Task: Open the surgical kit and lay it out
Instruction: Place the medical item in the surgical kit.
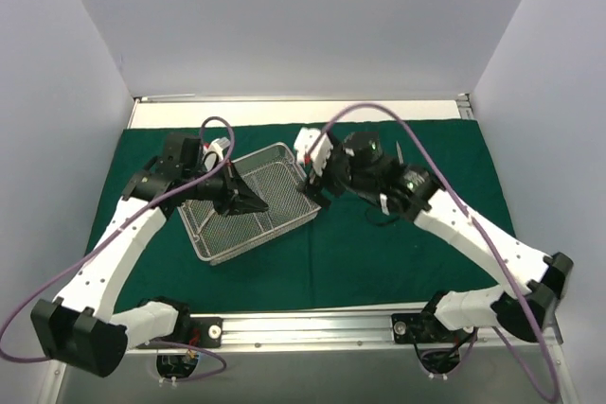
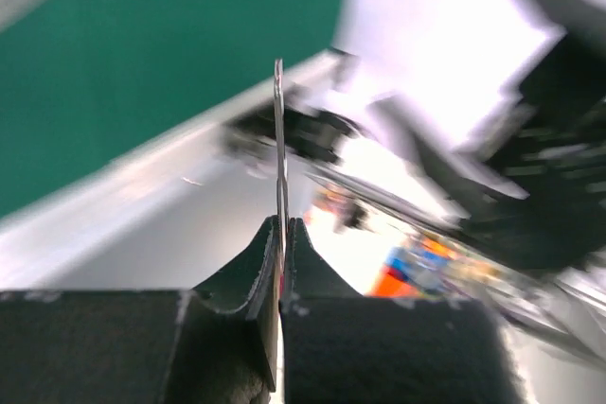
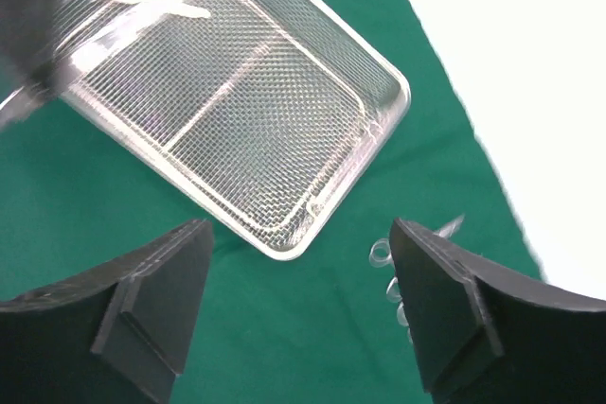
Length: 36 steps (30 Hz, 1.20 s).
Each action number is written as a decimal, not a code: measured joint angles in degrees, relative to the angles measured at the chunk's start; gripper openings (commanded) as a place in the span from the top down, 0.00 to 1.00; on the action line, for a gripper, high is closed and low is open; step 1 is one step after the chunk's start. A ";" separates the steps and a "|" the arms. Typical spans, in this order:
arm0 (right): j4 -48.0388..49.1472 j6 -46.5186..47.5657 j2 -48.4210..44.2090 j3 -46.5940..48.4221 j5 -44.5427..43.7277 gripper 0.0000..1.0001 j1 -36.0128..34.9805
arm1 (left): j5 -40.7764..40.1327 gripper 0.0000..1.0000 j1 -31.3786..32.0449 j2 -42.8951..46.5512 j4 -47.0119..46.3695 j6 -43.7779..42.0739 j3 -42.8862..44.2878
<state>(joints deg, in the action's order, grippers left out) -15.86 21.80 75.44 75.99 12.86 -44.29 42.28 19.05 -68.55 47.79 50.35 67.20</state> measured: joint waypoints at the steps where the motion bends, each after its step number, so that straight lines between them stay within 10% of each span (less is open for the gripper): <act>1: 1.60 3.52 -2.54 -2.99 0.26 0.17 -2.10 | 2.01 0.98 0.04 2.16 -1.84 3.63 -1.73; 8: 11.21 20.50 -17.46 -14.71 6.12 0.23 -7.54 | 14.53 0.98 0.46 14.01 -11.34 22.27 -6.16; 23: 18.97 32.37 -11.98 -10.43 19.19 0.29 -11.69 | 28.52 0.98 0.87 28.41 -33.66 56.26 -21.24; 36: 18.73 34.10 -8.81 -8.31 22.53 0.40 -16.11 | 30.71 0.98 0.87 25.62 -45.07 63.56 -21.79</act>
<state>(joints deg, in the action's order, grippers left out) 2.87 55.90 66.63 67.68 35.40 -60.40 72.99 19.92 -42.94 2.72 113.91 45.41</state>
